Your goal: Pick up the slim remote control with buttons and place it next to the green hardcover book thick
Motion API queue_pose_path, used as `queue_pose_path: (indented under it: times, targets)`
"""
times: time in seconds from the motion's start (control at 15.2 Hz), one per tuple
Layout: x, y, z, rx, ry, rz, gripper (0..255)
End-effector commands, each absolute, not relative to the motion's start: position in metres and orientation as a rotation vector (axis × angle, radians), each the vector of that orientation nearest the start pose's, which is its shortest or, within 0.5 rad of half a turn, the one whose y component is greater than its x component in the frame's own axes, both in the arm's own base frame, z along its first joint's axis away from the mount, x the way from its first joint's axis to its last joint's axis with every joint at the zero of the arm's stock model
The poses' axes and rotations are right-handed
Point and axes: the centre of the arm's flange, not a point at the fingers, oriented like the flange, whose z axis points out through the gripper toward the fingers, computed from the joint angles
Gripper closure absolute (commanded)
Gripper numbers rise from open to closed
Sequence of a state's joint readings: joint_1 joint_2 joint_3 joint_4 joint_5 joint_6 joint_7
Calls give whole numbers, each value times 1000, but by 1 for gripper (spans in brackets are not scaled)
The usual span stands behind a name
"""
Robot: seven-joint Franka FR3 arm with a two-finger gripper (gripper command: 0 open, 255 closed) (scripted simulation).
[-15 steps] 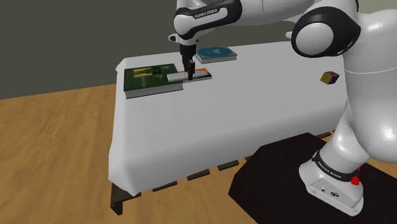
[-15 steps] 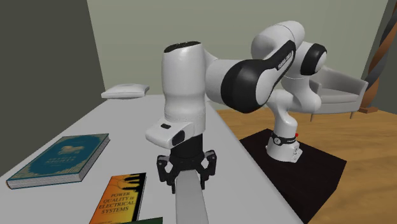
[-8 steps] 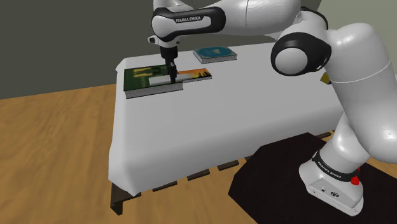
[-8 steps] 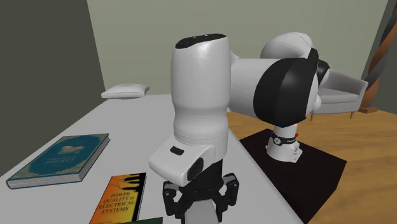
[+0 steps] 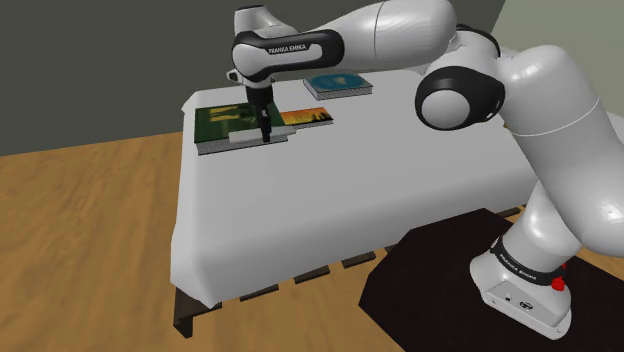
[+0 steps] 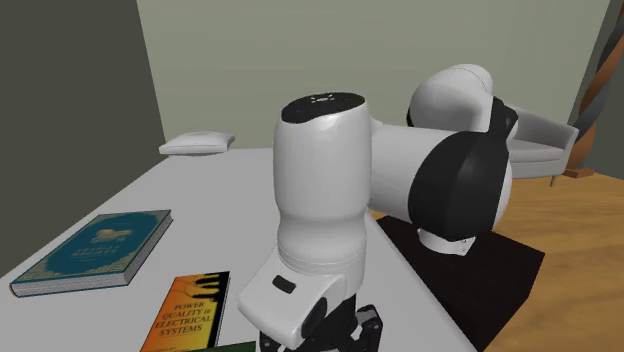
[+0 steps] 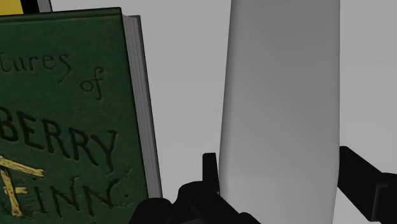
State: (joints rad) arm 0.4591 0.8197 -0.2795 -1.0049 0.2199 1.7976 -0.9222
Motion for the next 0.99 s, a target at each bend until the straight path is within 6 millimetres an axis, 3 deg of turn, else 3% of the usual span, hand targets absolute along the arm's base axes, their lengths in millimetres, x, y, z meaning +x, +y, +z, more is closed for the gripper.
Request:
queue_pose_path:
  times: [0.0,0.92]
  targets:
    - [730,227,364,-2638,-1686,-4,255]
    - [730,227,294,-2638,-1686,-4,255]
